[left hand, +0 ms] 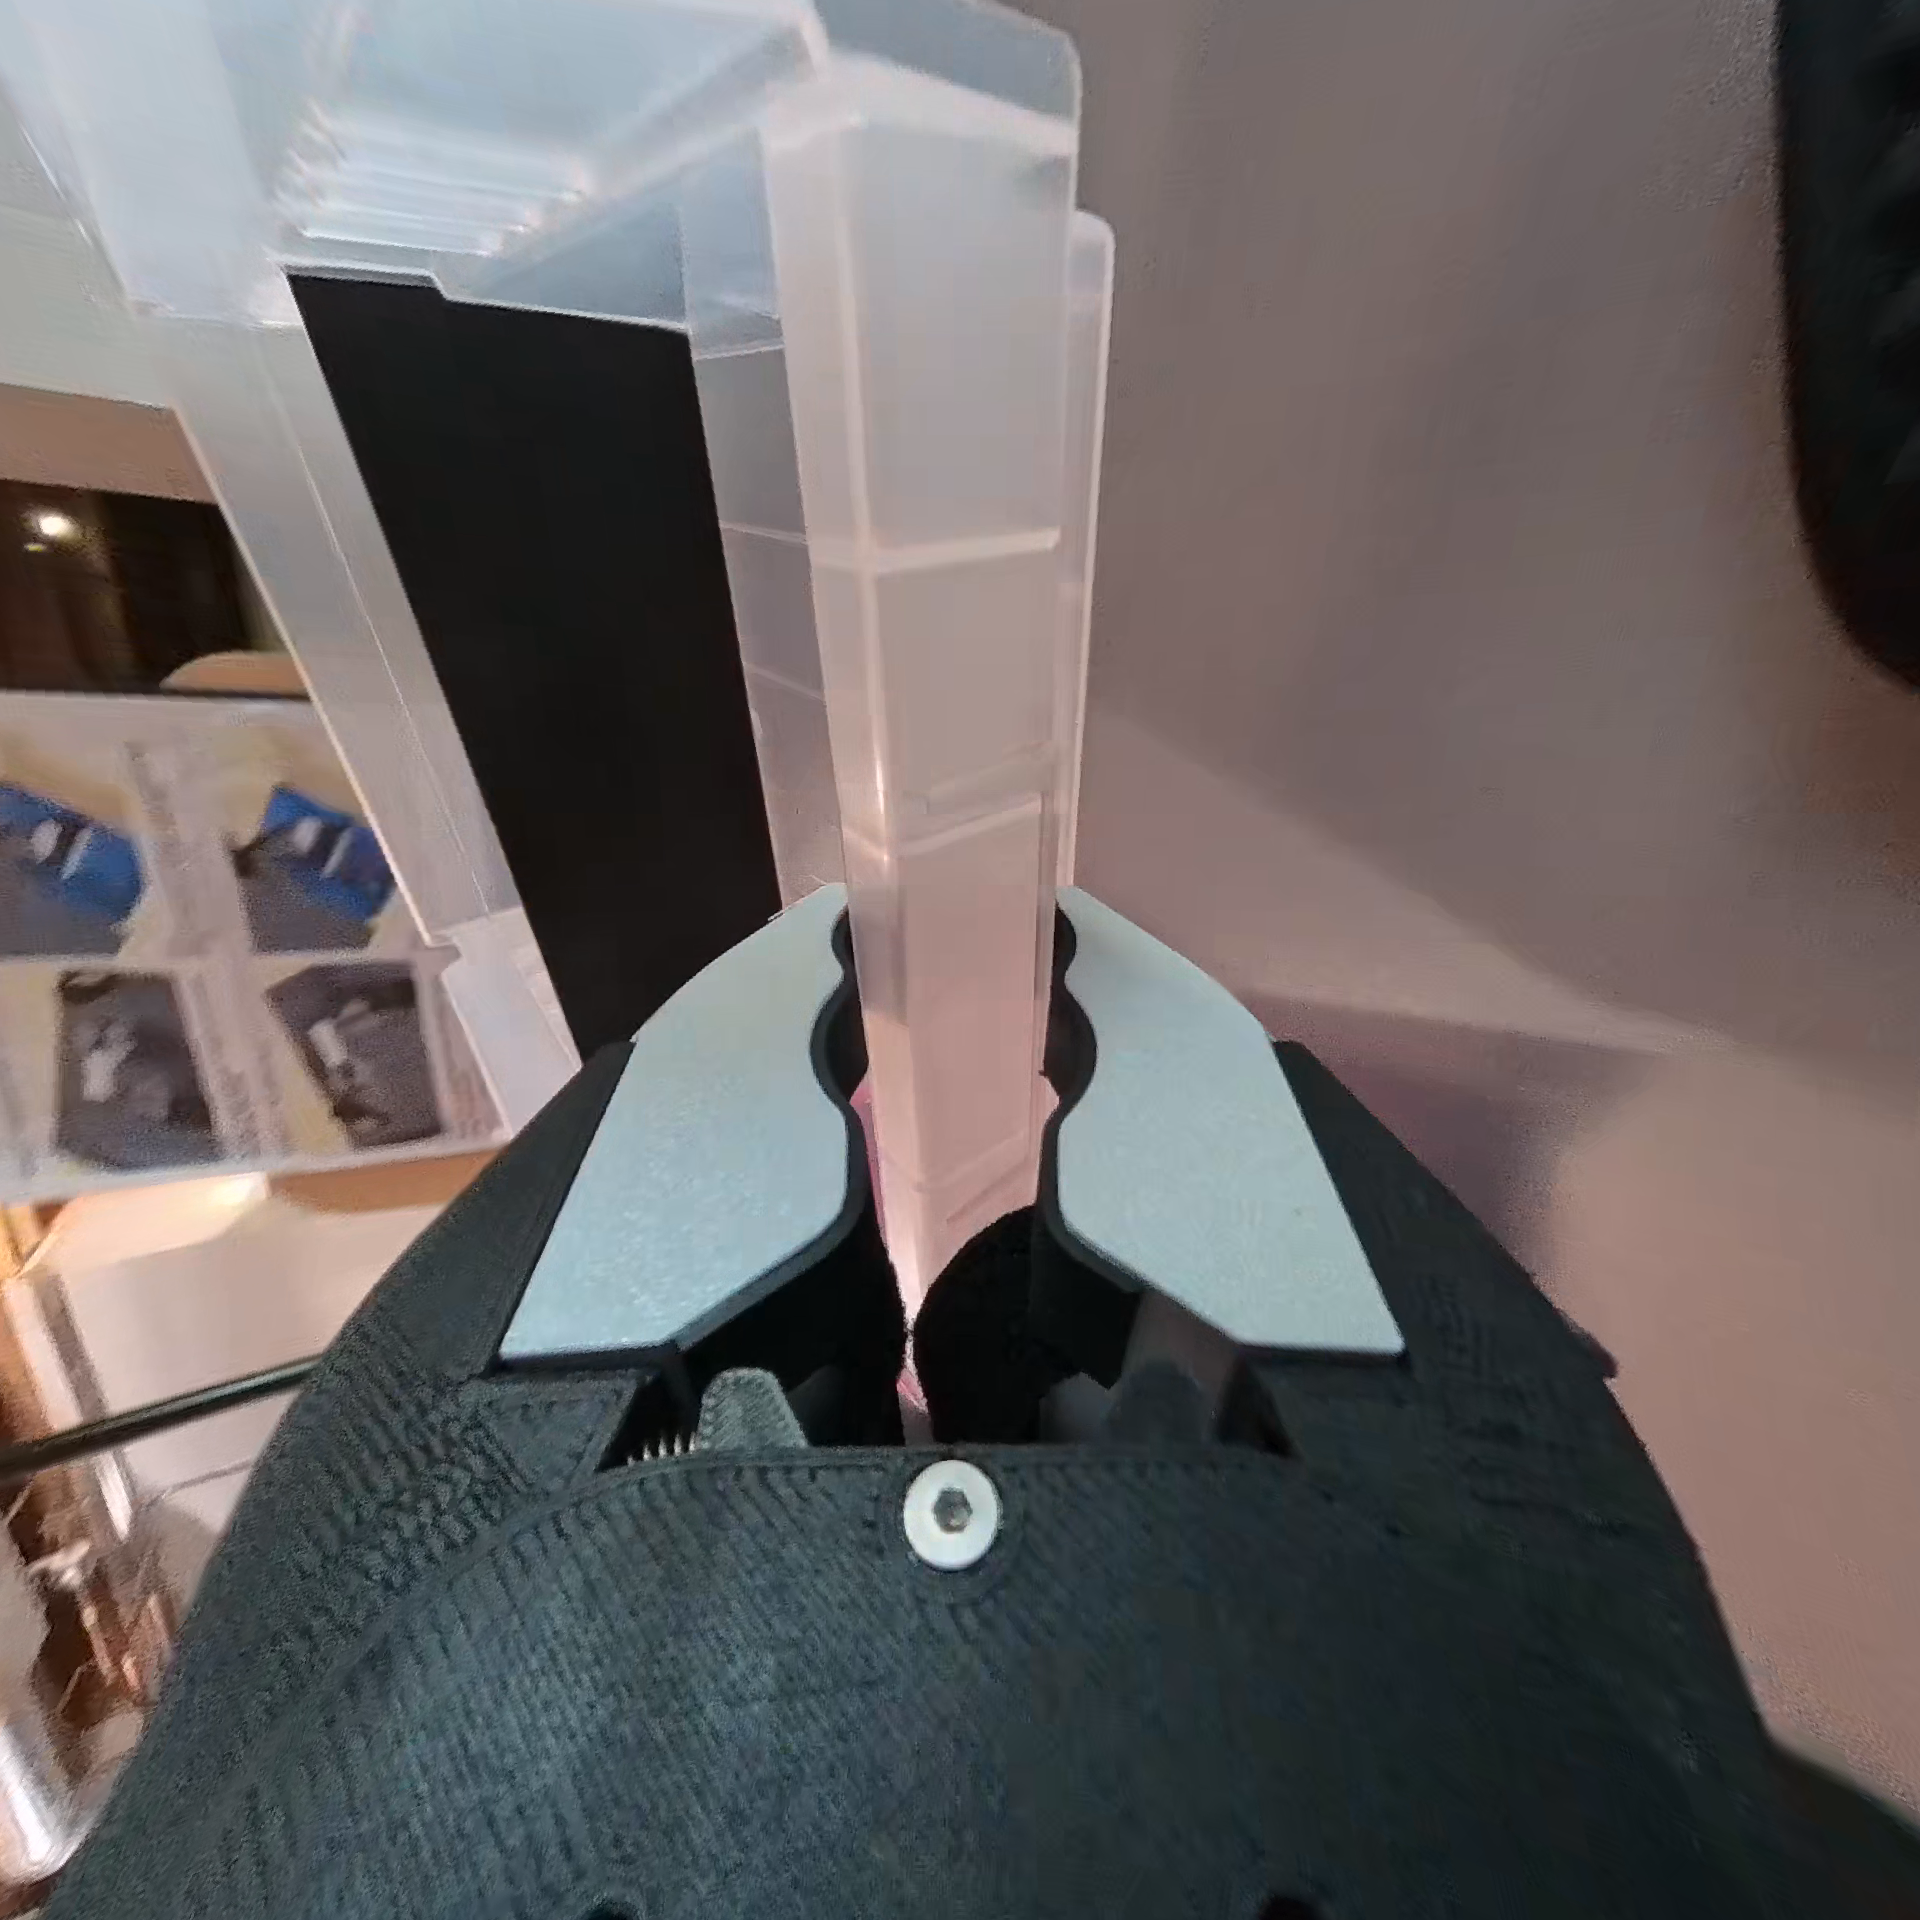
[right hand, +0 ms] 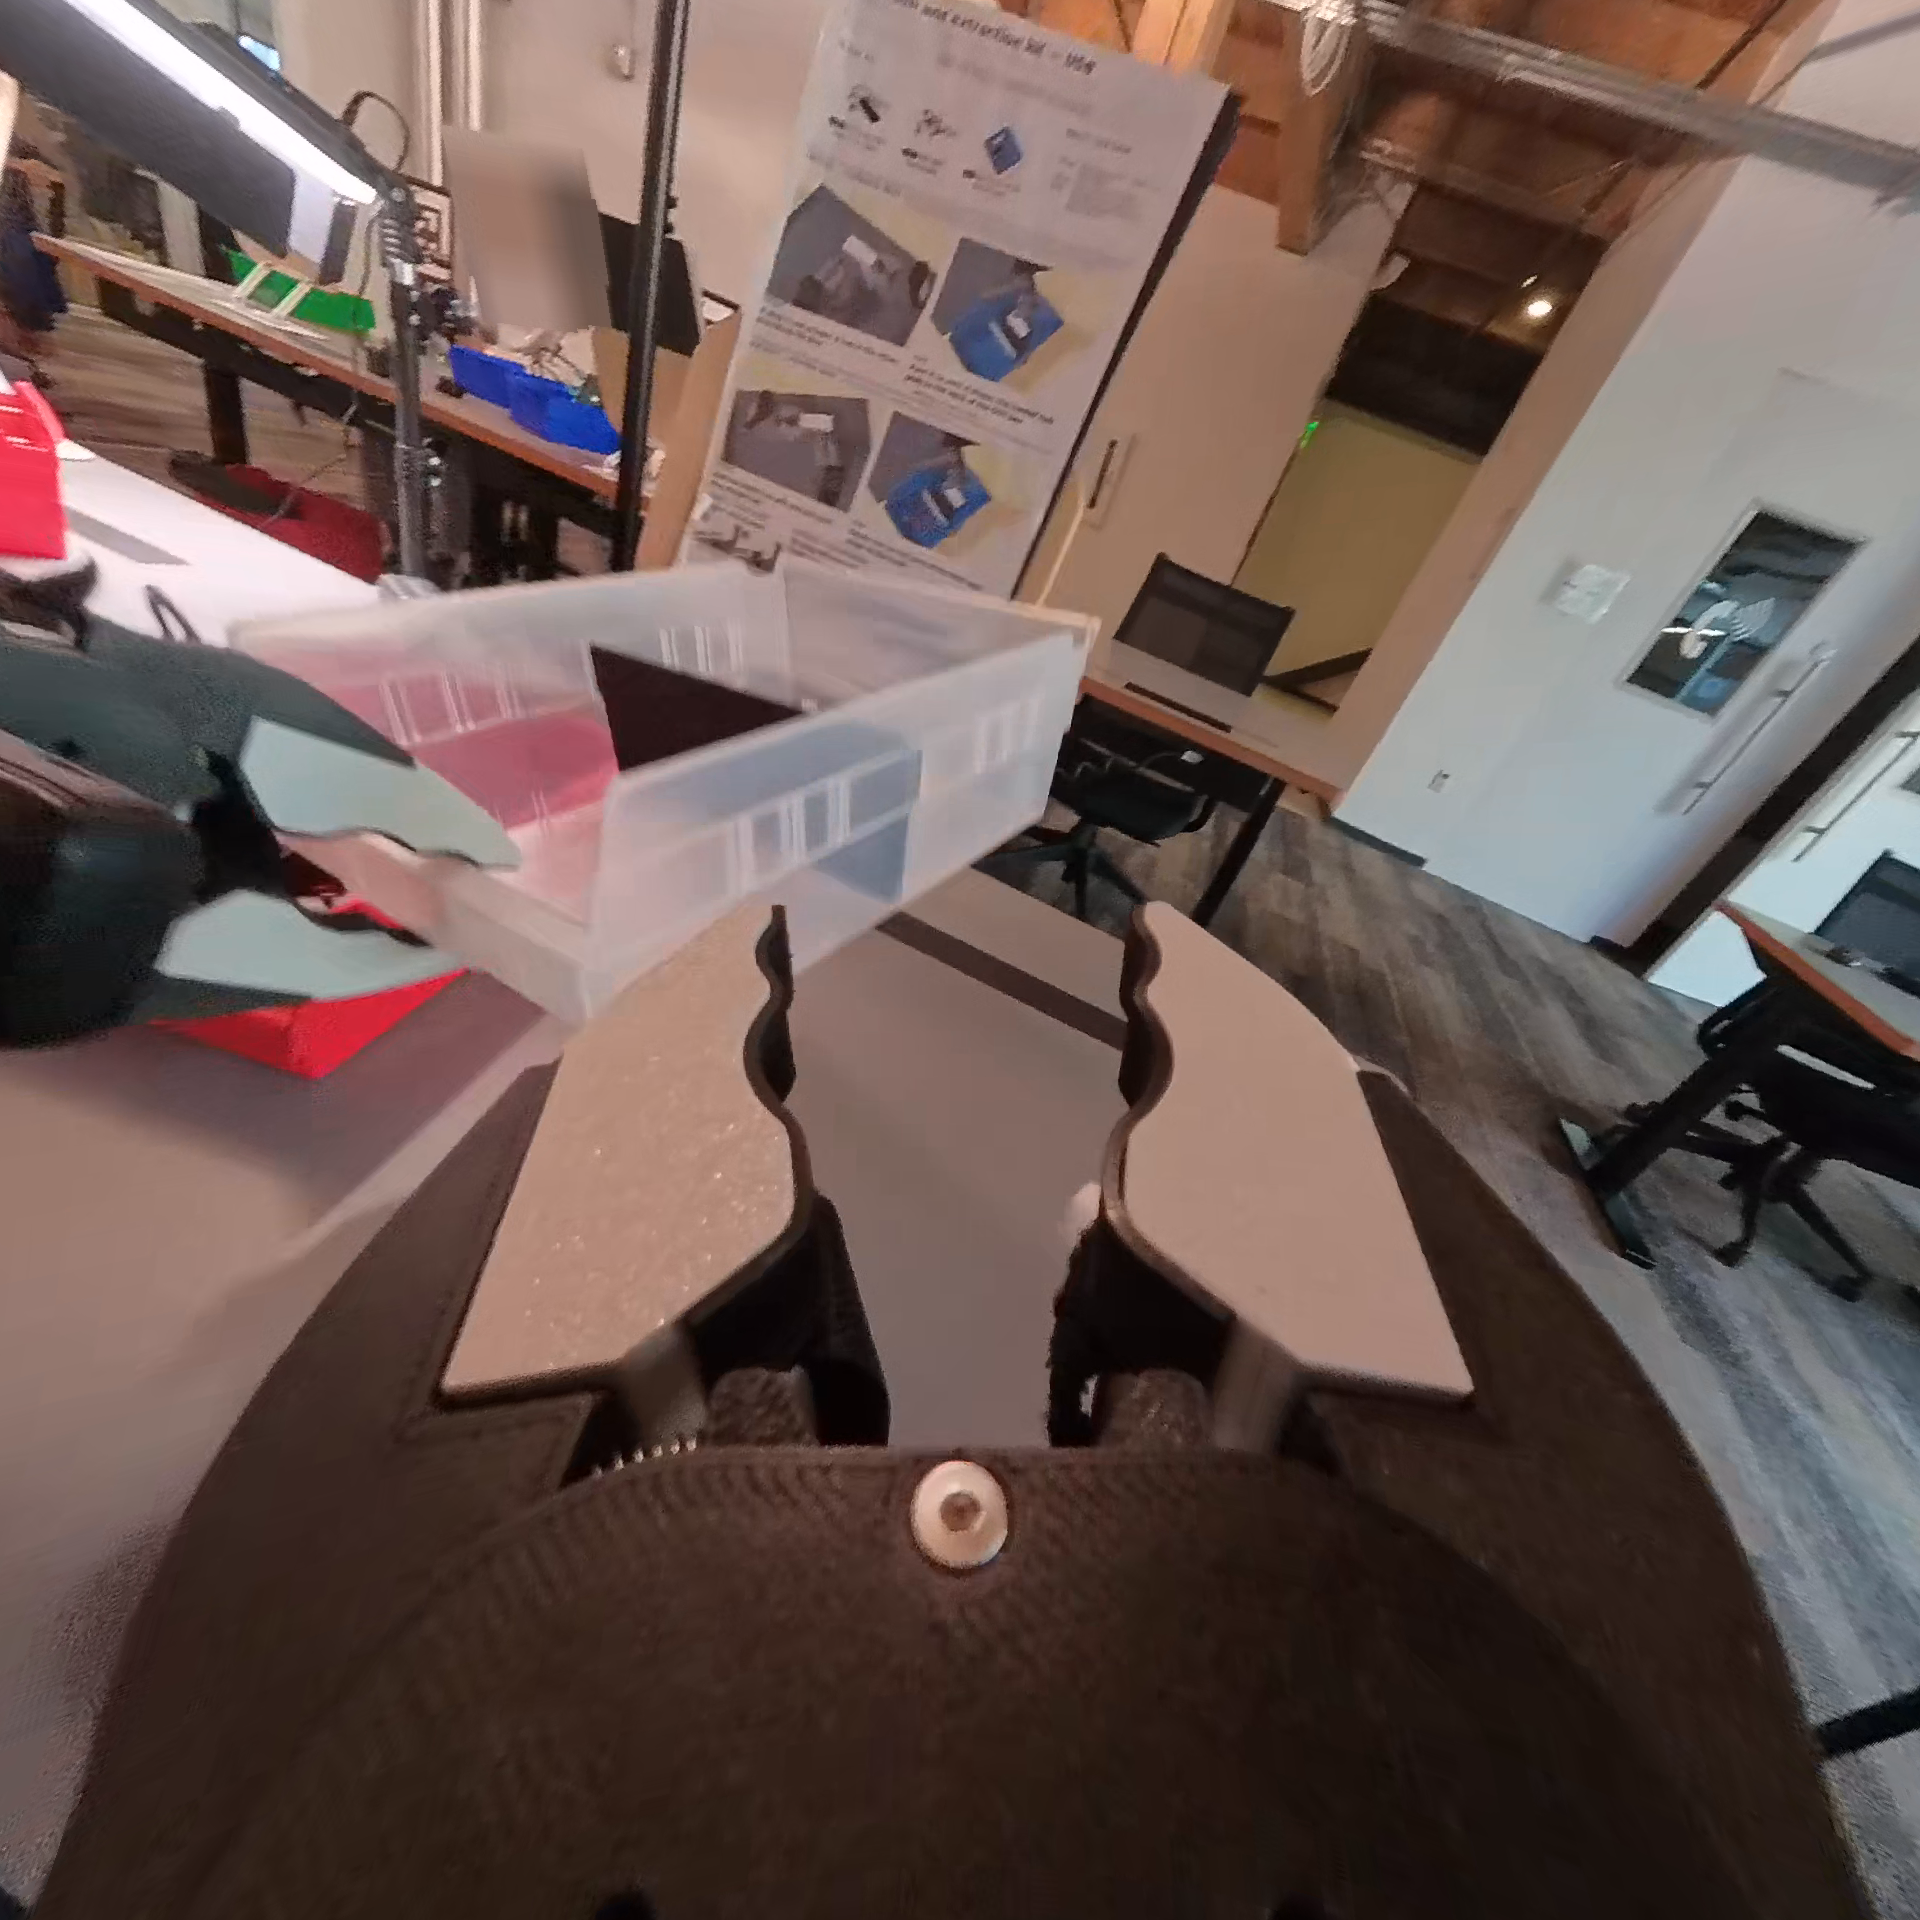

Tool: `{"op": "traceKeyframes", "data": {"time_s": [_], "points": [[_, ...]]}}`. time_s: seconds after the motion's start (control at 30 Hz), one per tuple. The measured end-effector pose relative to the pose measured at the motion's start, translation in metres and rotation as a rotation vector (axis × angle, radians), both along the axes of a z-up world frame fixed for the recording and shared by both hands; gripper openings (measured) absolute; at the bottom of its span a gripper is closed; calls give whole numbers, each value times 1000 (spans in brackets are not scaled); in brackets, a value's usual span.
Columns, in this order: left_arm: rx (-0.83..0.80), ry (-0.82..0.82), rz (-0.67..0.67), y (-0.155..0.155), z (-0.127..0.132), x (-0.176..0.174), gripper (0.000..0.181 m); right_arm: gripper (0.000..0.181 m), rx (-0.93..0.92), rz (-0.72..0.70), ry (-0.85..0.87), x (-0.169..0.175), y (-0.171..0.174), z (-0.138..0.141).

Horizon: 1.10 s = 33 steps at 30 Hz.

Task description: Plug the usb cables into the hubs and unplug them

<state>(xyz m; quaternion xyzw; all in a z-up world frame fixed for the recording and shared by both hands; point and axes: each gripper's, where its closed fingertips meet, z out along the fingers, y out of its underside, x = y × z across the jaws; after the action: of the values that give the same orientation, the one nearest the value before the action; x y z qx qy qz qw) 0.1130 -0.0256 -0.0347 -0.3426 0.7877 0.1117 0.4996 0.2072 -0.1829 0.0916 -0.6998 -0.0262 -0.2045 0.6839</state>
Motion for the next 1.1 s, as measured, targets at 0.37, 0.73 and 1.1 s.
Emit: {"op": "traceKeyframes", "data": {"time_s": [0.37, 0.73, 1.1], "points": [[-118, 233, 50, -10, -101, 57, 31, 47, -52, -67, 71, 20, -10, -12], [-224, 131, 11, -32, -108, 49, 51, 51, -146, -8, 56, 10, 4, -27], [-654, -139, 122, 35, -45, -119, 40, 52, -697, 346, 16, -61, 88, -146]]}}
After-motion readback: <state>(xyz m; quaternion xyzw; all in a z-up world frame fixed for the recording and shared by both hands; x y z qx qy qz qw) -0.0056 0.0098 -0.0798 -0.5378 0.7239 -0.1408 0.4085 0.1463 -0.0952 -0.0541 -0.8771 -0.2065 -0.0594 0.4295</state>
